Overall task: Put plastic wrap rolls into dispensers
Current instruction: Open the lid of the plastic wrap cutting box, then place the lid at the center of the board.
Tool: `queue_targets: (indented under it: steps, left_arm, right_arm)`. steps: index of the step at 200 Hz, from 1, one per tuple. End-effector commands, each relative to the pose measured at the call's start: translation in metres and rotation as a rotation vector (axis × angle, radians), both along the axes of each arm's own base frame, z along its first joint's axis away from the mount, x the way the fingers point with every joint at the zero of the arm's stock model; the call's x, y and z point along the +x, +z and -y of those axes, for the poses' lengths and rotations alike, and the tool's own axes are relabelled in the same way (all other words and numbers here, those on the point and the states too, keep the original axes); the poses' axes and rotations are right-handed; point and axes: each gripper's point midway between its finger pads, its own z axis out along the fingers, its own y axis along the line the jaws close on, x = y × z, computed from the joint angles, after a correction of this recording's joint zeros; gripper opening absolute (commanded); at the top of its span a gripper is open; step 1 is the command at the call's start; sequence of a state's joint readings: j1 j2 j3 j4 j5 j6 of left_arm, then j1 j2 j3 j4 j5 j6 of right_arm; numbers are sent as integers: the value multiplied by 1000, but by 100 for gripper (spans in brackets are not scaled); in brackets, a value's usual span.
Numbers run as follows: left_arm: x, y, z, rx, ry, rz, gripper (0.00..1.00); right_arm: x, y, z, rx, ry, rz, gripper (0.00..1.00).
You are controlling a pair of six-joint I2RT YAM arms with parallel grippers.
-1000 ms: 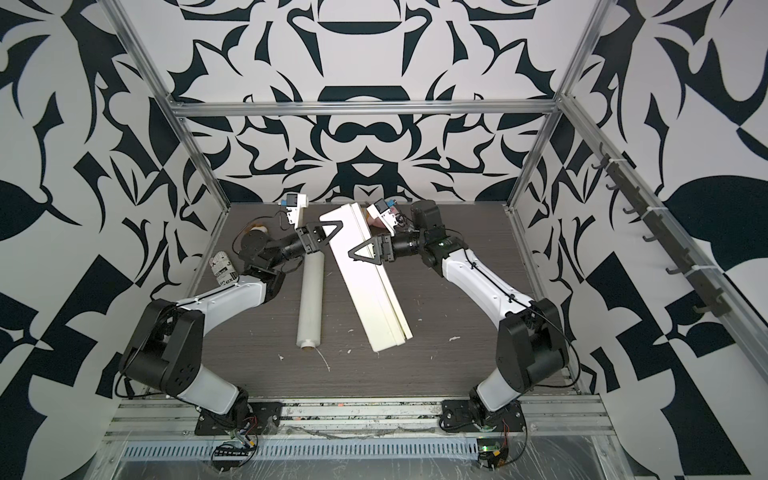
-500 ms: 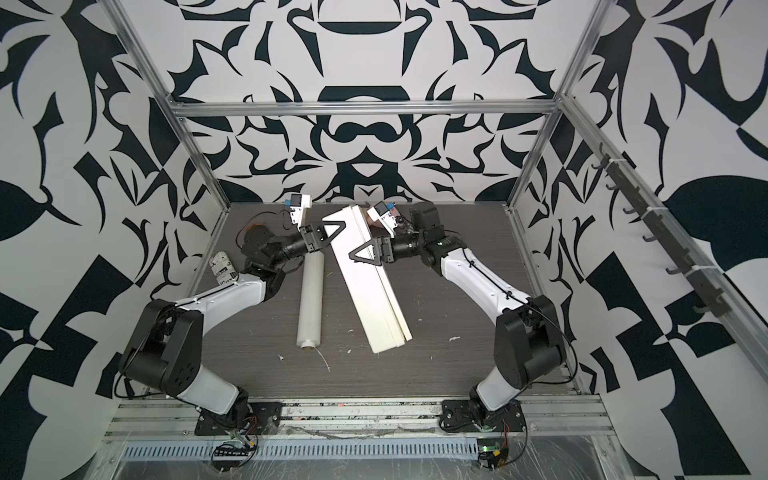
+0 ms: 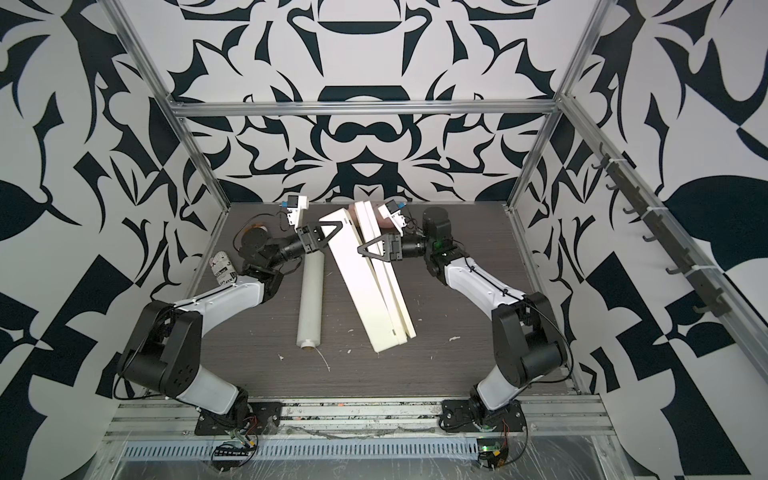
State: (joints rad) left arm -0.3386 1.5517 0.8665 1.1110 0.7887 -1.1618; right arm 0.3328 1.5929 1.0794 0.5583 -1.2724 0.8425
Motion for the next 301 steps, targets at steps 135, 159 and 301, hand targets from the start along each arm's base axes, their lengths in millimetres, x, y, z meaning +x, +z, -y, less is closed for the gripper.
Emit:
queue_targets:
  steps: [135, 159, 301]
  left_arm:
    - [1, 5, -12, 39, 40, 48, 27]
    - [1, 3, -9, 32, 27, 40, 28]
    - [12, -12, -5, 58, 32, -15, 28]
  right_arm:
    - [79, -147, 144, -1066, -732, -123, 54]
    - [89, -189, 155, -1188, -720, -152, 55]
    - [92, -196, 182, -1296, -804, -88, 99]
